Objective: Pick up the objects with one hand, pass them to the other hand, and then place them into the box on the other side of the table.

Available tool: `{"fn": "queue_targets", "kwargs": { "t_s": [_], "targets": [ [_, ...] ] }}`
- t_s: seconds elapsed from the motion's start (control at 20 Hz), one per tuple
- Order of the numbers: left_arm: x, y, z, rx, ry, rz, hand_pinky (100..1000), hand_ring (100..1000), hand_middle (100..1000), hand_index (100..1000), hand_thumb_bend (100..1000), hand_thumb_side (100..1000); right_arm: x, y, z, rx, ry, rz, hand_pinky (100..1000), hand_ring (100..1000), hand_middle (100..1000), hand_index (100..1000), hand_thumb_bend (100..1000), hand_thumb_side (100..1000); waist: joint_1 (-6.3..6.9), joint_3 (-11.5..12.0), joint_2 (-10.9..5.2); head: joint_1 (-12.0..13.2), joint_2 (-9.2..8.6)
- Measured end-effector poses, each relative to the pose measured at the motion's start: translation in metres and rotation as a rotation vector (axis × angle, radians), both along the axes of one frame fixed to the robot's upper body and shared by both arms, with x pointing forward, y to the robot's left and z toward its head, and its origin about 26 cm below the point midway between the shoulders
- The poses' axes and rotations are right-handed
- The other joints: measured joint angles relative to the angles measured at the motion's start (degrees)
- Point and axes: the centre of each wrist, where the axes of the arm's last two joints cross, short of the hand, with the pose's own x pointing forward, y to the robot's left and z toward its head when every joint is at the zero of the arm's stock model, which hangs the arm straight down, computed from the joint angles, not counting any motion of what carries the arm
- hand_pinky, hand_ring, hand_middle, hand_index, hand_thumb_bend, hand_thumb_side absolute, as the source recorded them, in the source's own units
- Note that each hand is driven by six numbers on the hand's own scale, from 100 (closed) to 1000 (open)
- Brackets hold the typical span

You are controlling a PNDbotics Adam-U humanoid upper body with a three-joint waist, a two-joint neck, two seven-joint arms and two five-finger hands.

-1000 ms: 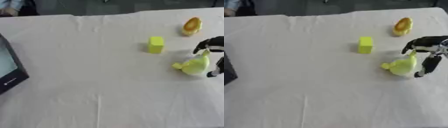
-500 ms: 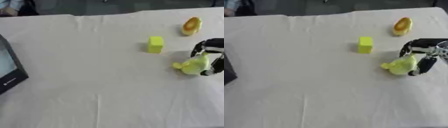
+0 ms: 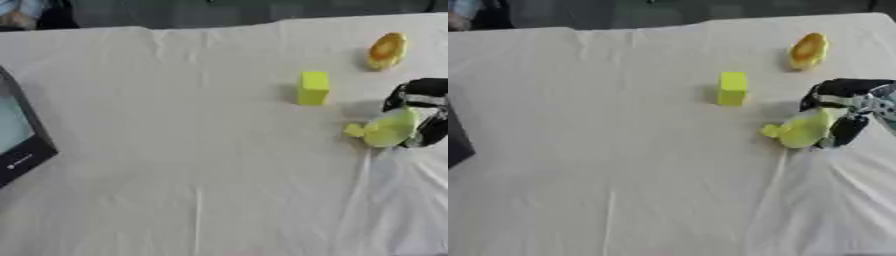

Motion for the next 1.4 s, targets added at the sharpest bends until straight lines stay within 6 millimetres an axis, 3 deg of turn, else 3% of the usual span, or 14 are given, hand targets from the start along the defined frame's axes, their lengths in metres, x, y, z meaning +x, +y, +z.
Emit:
{"fn": "queue_targets", "kwargs": {
  "t_s": [0.3, 0.7, 0.75, 0.8, 1.05, 1.4],
  "targets": [
    [0.0, 0.0, 0.0, 0.001, -0.003, -0.003, 832, 844, 899, 924, 874, 611, -0.003, 0.01, 0.007, 0.05, -0.044, 0.024, 873, 710, 490, 592, 343, 100, 0.0, -0.1, 0.0, 0.0, 0.0],
    [-0.001, -0.001, 0.003, 0.003, -0.014, -0.009, 832, 844, 900, 924, 873, 611, -0.017, 0.03, 0.046, 0.167, -0.113, 0.062, 866, 706, 491, 593, 350, 100, 0.0, -0.2, 0.0, 0.1, 0.0],
    [-0.001, -0.001, 0.003, 0.003, -0.013, -0.009, 831, 843, 900, 925, 873, 611, -0.02, 0.032, 0.051, 0.172, -0.118, 0.068, 863, 704, 493, 591, 276, 100, 0.0, -0.2, 0.0, 0.1, 0.0],
    [-0.001, -0.001, 0.002, 0.004, -0.013, -0.009, 832, 844, 900, 924, 872, 611, -0.022, 0.034, 0.057, 0.178, -0.123, 0.074, 859, 703, 488, 589, 344, 100, 0.0, -0.2, 0.0, 0.2, 0.0],
    [-0.002, -0.003, 0.006, 0.007, -0.027, -0.017, 830, 842, 898, 922, 871, 610, -0.03, 0.048, 0.075, 0.261, -0.154, 0.102, 851, 693, 478, 577, 333, 100, 0.0, -0.1, 0.0, 0.4, 0.0],
    [-0.005, -0.023, 0.028, 0.061, -0.09, -0.102, 823, 823, 875, 909, 872, 588, -0.028, 0.082, 0.069, 0.451, -0.2, 0.097, 833, 683, 475, 574, 287, 100, 0.0, 0.6, -0.02, 0.0, 0.0]
  ]
}}
